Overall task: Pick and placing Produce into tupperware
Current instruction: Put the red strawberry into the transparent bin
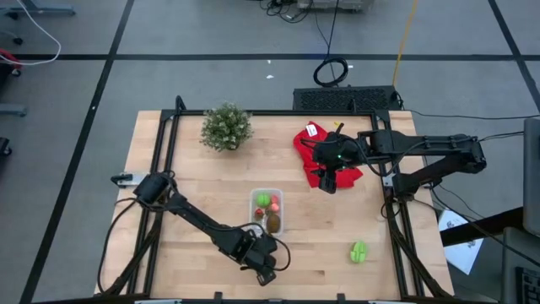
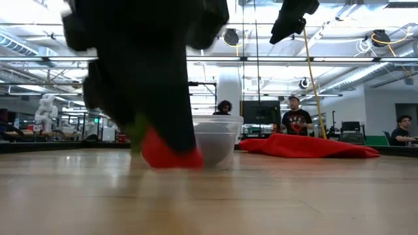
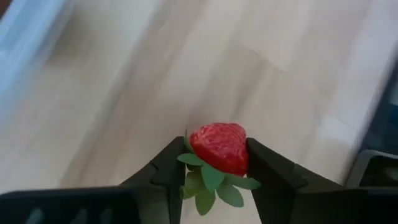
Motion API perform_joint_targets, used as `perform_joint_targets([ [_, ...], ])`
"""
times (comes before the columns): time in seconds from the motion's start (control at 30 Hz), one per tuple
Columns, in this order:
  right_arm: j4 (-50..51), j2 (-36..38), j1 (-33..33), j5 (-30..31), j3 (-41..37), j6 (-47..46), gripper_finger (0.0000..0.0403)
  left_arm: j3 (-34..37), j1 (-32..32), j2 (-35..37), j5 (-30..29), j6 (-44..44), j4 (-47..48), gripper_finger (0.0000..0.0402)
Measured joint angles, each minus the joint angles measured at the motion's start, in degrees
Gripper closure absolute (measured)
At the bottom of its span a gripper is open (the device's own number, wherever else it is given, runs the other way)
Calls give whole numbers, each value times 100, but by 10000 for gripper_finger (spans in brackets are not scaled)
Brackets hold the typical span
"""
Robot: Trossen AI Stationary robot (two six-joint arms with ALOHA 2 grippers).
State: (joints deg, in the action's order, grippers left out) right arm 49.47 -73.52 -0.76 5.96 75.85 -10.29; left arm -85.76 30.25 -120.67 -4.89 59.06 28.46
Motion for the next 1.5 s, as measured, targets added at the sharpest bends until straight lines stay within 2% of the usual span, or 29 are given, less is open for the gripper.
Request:
perform_joint_targets([
  [0.37,-145,0,1,-1,0,-54,227,-100,167,610,-417,-17,121,272],
  [0.6,-151,-2,1,-1,0,-56,227,-708,-86,831,-1197,-542,1822,269],
  [0.77,-149,-2,1,-2,0,-58,227,-726,-572,820,-1132,-1005,2369,269],
  [0.97,-141,-2,1,-2,0,-56,227,-706,-936,816,-929,-1125,2824,268],
  [1.1,-120,-2,1,-2,0,-56,227,-706,-1004,748,-560,-1151,2889,268],
  [1.5,-118,-2,11,-6,0,-66,227,-693,-1023,407,-517,-1231,2854,268],
])
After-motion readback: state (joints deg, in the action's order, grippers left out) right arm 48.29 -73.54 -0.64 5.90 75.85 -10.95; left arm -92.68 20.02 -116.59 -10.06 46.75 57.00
